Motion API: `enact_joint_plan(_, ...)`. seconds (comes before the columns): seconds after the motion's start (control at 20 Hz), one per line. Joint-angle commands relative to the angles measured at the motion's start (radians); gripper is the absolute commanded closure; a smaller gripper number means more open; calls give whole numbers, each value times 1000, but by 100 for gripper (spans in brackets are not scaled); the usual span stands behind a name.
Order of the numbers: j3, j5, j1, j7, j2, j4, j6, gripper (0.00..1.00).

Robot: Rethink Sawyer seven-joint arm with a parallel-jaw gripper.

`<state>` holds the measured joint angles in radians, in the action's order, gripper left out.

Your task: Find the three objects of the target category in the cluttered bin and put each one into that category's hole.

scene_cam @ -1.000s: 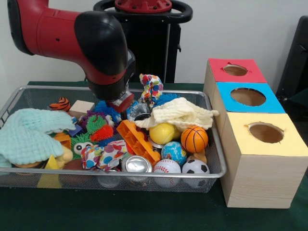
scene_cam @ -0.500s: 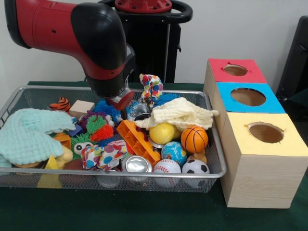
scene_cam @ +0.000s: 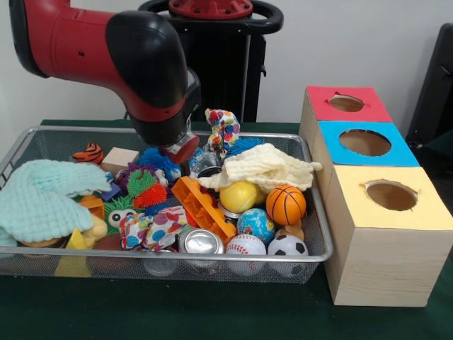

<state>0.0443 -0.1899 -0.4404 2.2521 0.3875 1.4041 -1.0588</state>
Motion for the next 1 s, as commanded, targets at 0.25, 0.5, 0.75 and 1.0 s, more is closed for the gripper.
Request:
enact_joint_plan(0.25,92,33,13,-14,-21,124,47,0)
enact_joint_plan(0.5,96,36,15,0,-11,181,116,0)
enact_joint_plan(0.75,91,47,23,41,4,237,179,0)
enact_joint_plan(1.0,87,52,25,40,-19,214,174,0)
